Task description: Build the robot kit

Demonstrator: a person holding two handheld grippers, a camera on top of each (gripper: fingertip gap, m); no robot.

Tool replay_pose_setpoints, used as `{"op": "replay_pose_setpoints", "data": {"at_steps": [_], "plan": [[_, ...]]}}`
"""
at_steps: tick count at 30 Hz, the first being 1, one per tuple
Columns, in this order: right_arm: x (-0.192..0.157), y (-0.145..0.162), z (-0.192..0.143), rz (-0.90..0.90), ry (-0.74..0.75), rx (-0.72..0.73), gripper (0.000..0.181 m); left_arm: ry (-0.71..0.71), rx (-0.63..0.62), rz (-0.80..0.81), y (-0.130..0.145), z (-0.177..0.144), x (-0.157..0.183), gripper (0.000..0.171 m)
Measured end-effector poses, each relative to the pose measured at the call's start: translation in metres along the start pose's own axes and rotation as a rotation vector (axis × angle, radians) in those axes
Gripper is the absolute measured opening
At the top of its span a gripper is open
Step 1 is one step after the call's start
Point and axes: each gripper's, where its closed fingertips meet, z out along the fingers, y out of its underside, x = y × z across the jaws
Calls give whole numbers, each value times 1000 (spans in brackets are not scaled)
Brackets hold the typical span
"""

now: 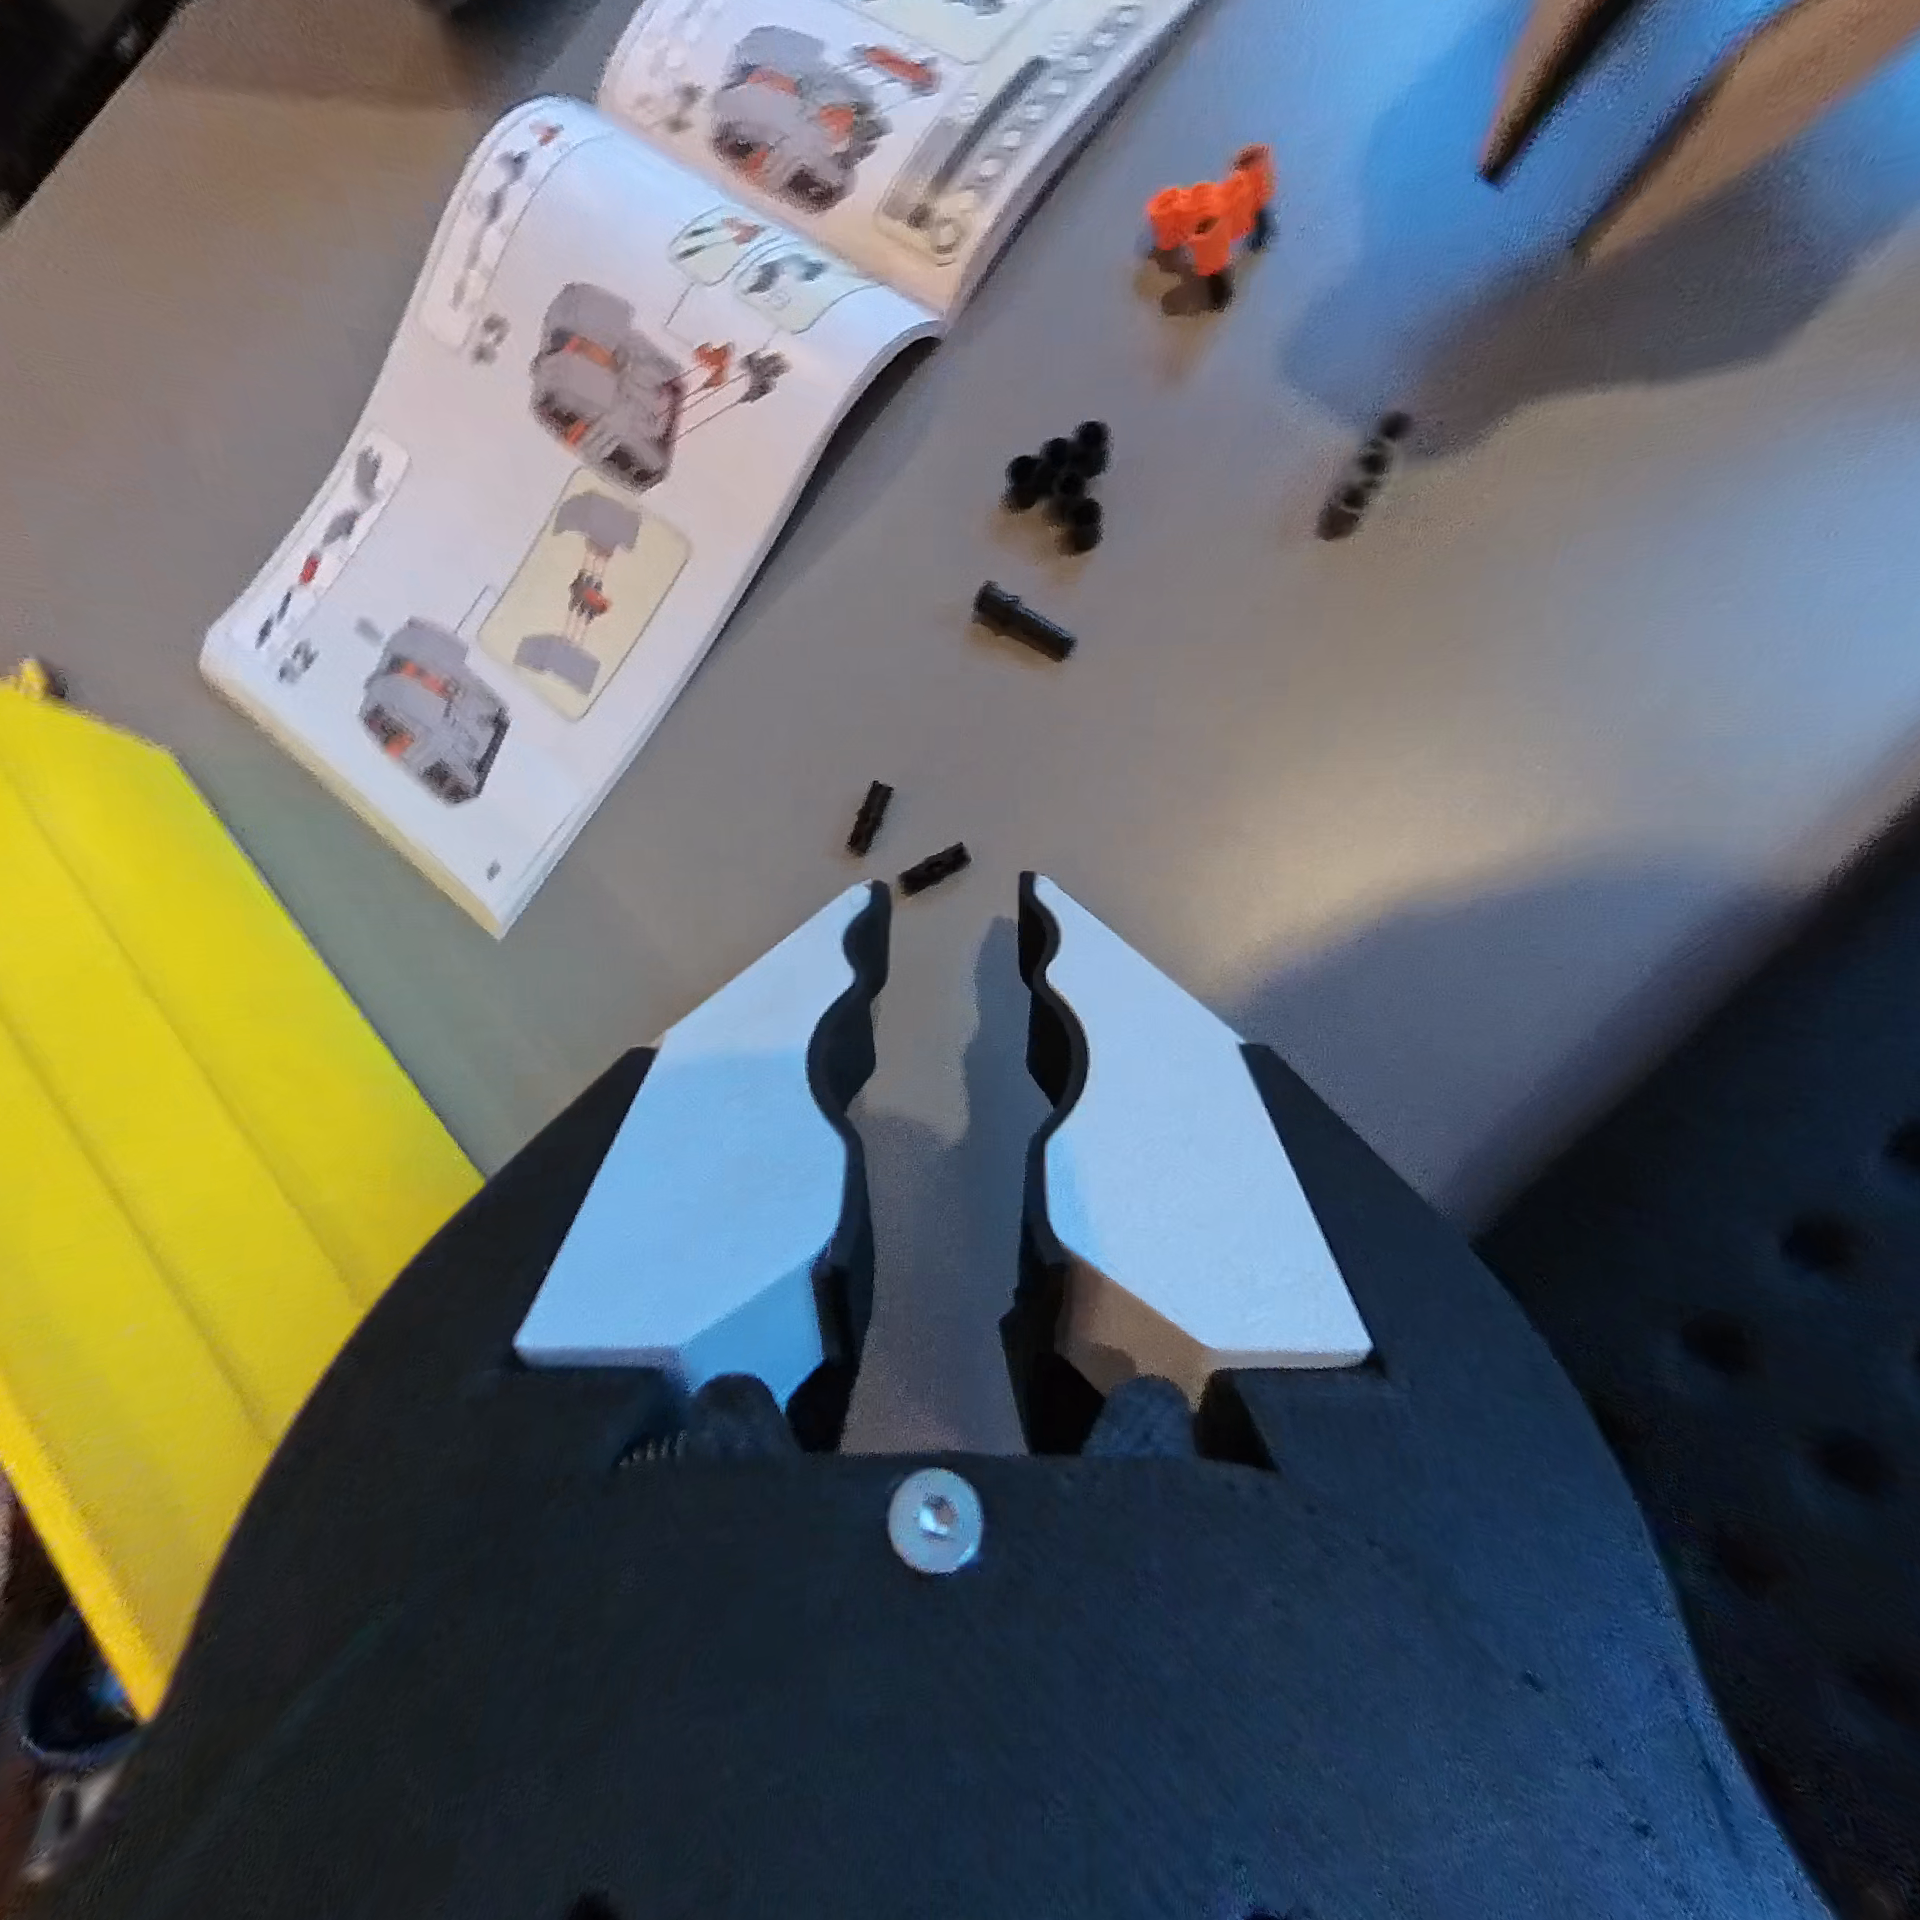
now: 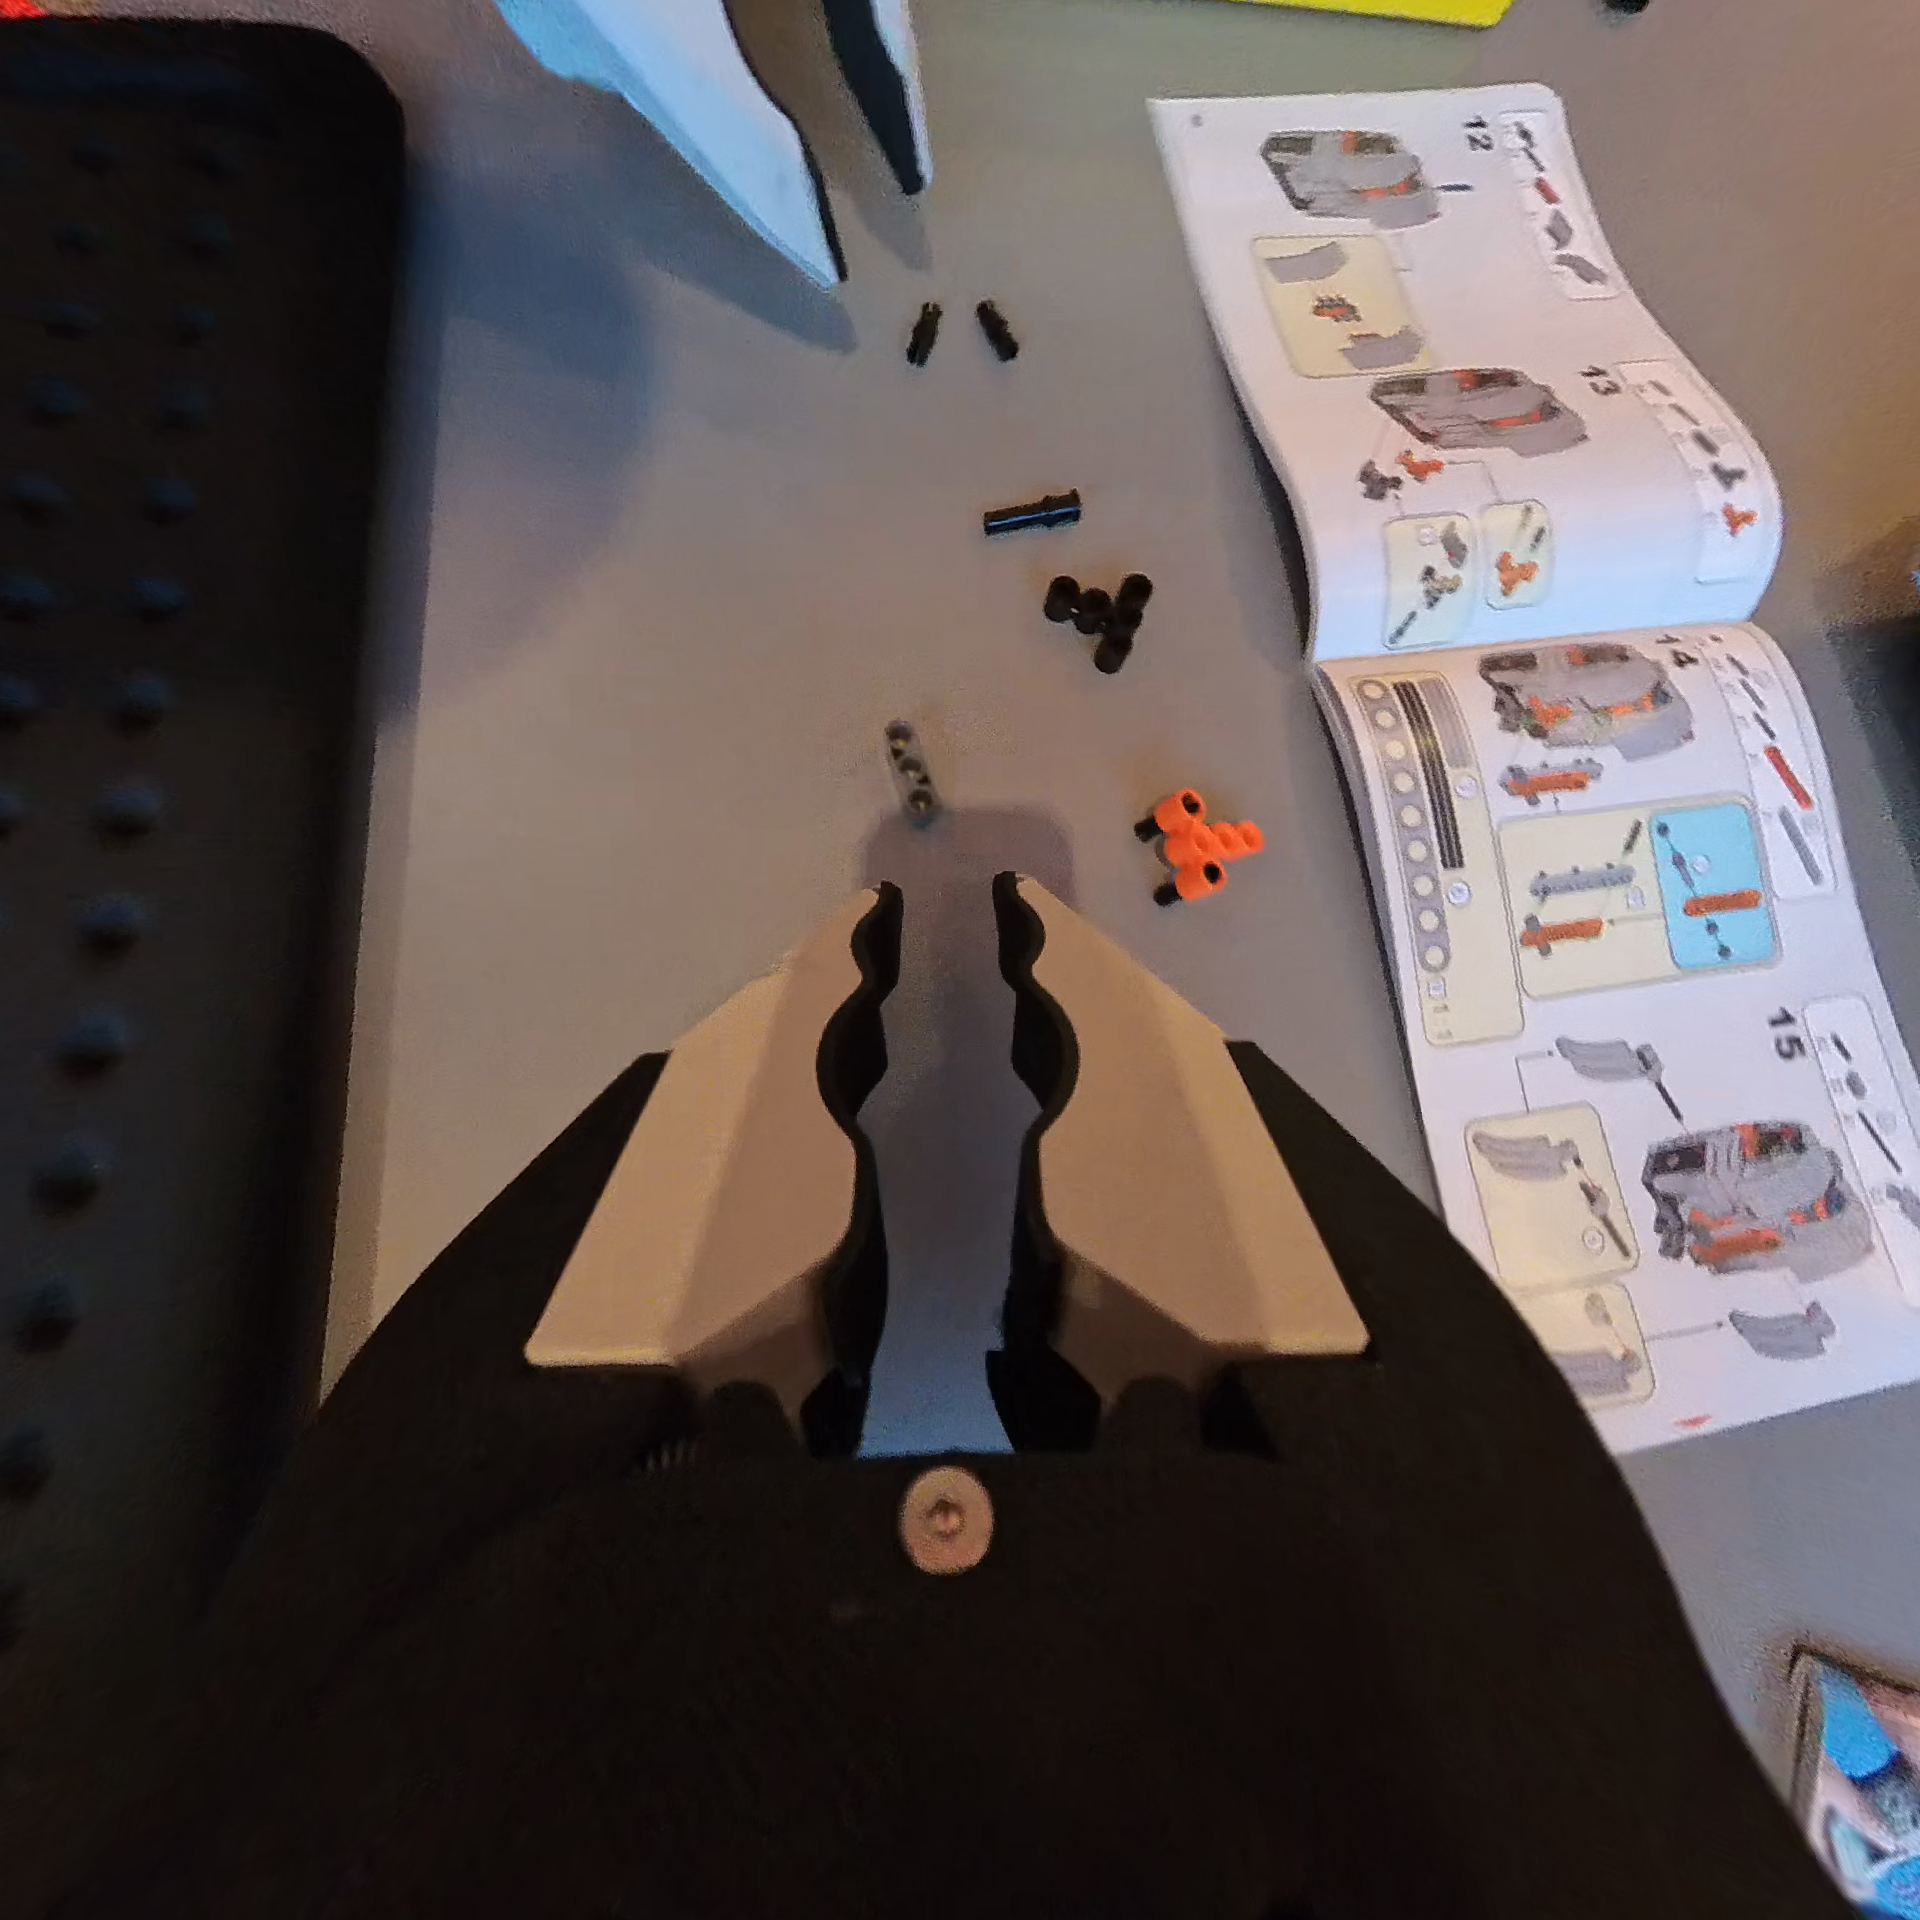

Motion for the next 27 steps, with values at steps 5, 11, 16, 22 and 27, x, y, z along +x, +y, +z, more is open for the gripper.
{"op": "replay_pose_setpoints", "data": {"at_steps": [5,11,16,22,27], "plan": [[0,-9,-2,-18,7,42,17,130,-81,322,-13,-12,9,10],[-1,-3,0,-67,27,-3,14,109,-296,517,-5,-2,0,13],[-1,-6,-4,-69,30,14,14,140,-358,585,-3,8,-5,14],[-1,-9,-7,-68,25,31,14,217,-454,657,11,21,-3,15],[-1,-6,-8,-62,20,22,14,252,-479,637,15,25,-2,2]]}}
